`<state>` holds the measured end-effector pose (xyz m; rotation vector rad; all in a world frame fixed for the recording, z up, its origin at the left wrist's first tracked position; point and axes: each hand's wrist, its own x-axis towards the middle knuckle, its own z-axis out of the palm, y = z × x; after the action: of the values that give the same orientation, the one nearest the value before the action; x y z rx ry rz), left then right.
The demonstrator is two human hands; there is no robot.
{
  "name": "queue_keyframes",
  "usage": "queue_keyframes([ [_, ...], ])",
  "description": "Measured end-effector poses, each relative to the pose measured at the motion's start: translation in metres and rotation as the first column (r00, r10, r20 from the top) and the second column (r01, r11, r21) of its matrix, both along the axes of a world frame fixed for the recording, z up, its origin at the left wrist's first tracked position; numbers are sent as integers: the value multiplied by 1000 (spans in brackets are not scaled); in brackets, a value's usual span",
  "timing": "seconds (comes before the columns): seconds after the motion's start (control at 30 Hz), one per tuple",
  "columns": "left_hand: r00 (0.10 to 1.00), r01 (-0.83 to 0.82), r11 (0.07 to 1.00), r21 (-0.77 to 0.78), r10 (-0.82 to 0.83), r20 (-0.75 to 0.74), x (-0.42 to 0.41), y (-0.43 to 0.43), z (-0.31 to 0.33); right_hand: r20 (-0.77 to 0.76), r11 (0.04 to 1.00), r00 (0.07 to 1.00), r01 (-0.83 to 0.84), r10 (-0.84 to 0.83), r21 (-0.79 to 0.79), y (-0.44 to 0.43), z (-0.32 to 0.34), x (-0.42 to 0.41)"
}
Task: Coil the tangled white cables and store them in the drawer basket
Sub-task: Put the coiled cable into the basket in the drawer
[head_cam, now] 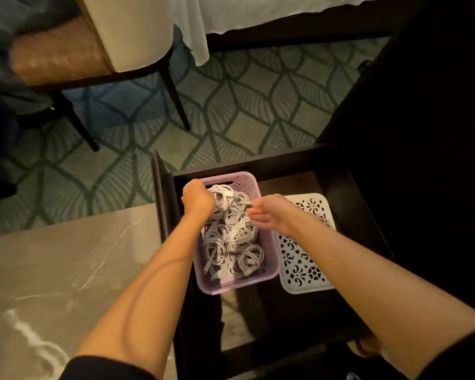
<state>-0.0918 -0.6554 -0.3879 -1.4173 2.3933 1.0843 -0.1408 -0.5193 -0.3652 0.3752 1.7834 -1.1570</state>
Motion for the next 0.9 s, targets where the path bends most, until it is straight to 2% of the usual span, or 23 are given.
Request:
queue_keyframes([
  [0.23, 999, 48, 990, -134, -45, 25, -11, -6, -8, -40, 993, 996, -73, 77, 97, 1, -11, -6],
  [0.43, 995, 76, 984, -158, -64, 82, -5, -7, -20, -23, 990, 994, -105, 108, 94, -9, -16, -7],
  [0.63, 952, 299, 895, -330, -256, 168, -3, -2, -18, -13, 989, 991, -134, 136, 69, -10, -15, -6],
  [0.77, 927, 366, 863, -349, -304, 221, 0, 5, -19, -16, 988, 990, -142, 143, 59, -9, -17, -7],
  [0.9, 946, 321, 895, -310, -289, 146, 7, 6, -23, -9, 989, 990, -140, 141, 52, -8, -19, -8],
])
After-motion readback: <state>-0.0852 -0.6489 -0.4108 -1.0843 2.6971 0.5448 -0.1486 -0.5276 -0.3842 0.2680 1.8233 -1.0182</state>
